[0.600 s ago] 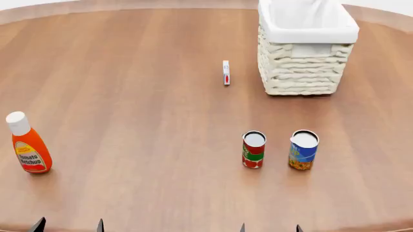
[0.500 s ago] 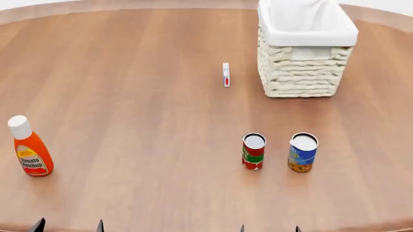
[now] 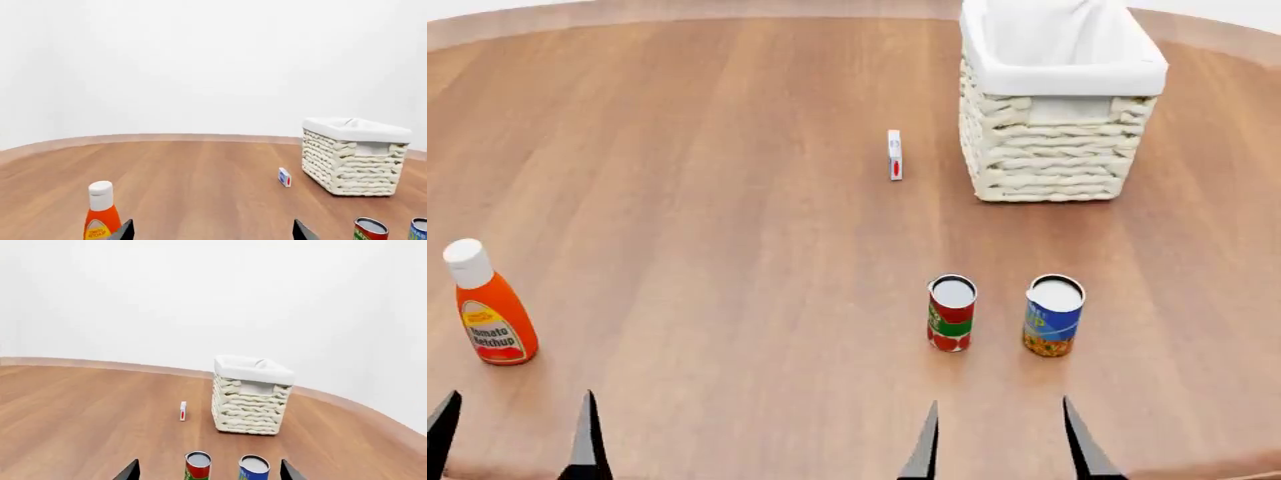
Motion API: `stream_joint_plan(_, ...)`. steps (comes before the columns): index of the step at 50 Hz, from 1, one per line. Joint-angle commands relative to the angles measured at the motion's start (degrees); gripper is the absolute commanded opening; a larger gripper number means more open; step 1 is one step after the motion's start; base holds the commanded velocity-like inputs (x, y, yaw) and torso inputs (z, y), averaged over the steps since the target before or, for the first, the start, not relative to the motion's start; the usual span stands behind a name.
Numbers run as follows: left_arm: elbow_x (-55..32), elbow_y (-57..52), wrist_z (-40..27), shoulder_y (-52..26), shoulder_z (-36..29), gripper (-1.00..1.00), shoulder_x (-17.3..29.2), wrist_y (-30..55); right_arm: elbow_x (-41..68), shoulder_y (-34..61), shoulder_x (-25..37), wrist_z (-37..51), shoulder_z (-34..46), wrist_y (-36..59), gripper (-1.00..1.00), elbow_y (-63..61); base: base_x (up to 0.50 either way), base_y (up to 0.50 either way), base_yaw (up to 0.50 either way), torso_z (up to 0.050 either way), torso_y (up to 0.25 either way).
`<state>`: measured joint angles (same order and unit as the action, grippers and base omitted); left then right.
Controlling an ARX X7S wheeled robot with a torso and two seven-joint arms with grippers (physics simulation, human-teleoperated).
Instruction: Pick up the alphabet soup and the cream cheese box, and put them in the basket.
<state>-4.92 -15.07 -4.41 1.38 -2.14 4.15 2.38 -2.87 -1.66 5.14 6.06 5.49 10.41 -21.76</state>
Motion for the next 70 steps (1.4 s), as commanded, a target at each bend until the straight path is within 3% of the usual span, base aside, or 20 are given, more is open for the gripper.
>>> stream_joint_plan(1, -1.2, -17.3, -2.1, 1.4, 0.3, 1.0, 2.3, 4.0, -5.5, -1.2, 2.3, 0.9, 3.3, 9.6, 1.0, -21.6, 0.0, 0.0, 0.0, 0.0, 0.0)
stream_joint_plan(7, -8.3, -29.6, -2.9, 2.2, 2.9, 1.0, 3.1, 9.0, -7.2, -2.1, 2.8, 1.3, 4.4, 10.8, 1.0, -28.3, 0.0, 0.0, 0.0, 0.0, 0.0)
stream_joint_plan(13, -7.5, -34.8, -4.1, 2.5, 3.2, 1.0, 4.1, 8.9, -5.7, -2.8, 3.1, 1.7, 4.3, 7.6, 1.0, -31.0, 0.0, 0.0, 0.0, 0.0, 0.0)
stream_joint_plan(16, -3.8, -33.5, -4.1, 3.3, 1.8, 1.0, 4.3, 5.6, -5.7, -3.3, 3.6, 2.0, 4.3, 6.3, 1.0, -31.9, 0.0, 0.0, 0.0, 0.0, 0.0)
stream_joint_plan(27, -4.8, -31.8, -4.5, 4.6, 1.0, 1.0, 4.4, 3.6, -5.9, -3.7, 4.6, 2.6, 5.0, 4.8, 1.0, -30.2, 0.0, 0.0, 0.0, 0.0, 0.0)
stream_joint_plan(70, -5.1, -31.1, -7.0, 4.9, -0.8, 1.0, 6.7, 3.4, -4.0, -3.0, 7.1, 3.4, 6.5, 7.5, 1.0, -30.2, 0.08, 0.0, 0.0, 0.0, 0.0)
